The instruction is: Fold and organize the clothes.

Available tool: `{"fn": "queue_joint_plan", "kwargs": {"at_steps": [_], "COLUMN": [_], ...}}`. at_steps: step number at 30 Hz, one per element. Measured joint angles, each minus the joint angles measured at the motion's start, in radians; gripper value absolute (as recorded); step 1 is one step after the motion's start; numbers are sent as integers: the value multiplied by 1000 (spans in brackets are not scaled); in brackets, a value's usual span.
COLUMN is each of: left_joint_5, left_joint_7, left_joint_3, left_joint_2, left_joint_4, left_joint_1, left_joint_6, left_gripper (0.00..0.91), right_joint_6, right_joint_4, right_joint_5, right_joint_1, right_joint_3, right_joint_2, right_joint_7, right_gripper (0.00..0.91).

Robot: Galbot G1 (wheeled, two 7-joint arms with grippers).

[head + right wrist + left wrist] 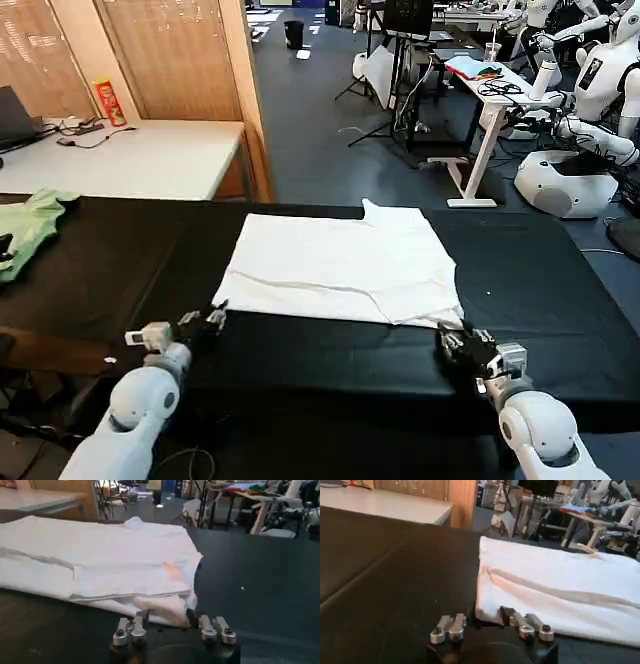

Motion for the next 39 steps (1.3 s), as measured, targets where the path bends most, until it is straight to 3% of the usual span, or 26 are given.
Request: {"fn": "queue_joint_plan", "kwargs": {"at_steps": [9, 15, 16, 17, 19, 20, 30, 34, 39], "left_joint_5": [-5, -14, -26, -34, -45, -48, -8, -16, -66], "left_joint_7": [-78, -117, -124, -126, -126, -125, -139, -144, -140], "left_joint_3": [-15, -50, -60, -71, -94, -106, -169, -207, -243], "left_joint_2": [46, 88, 97, 106, 120, 123, 118, 115, 131], "left_joint_4": [-127, -258, -279, -295, -329, -343, -435, -481, -534], "left_joint_1": [127, 270, 297, 318, 364, 384, 482, 513, 474], "left_joint_6": [39, 66, 70, 73, 75, 75, 151, 177, 159], "left_gripper": [0, 0, 88, 878, 878, 878, 878, 878, 878], "right_joint_6": [-145, -194, -195, -196, -196, -196, -235, -235, -127], "right_joint_4": [131, 222, 232, 241, 251, 256, 374, 433, 406], "right_joint_5": [49, 65, 69, 73, 77, 77, 69, 121, 149], "right_joint_1": [-105, -221, -237, -254, -280, -290, -392, -394, -277], "right_joint_3": [42, 92, 101, 109, 118, 120, 159, 207, 225], "right_joint_2": [-52, -69, -70, -70, -67, -64, -29, -32, -67], "right_joint_7": [83, 87, 87, 87, 87, 87, 92, 91, 88], "right_gripper": [59, 59, 59, 59, 98, 878, 878, 878, 878]}}
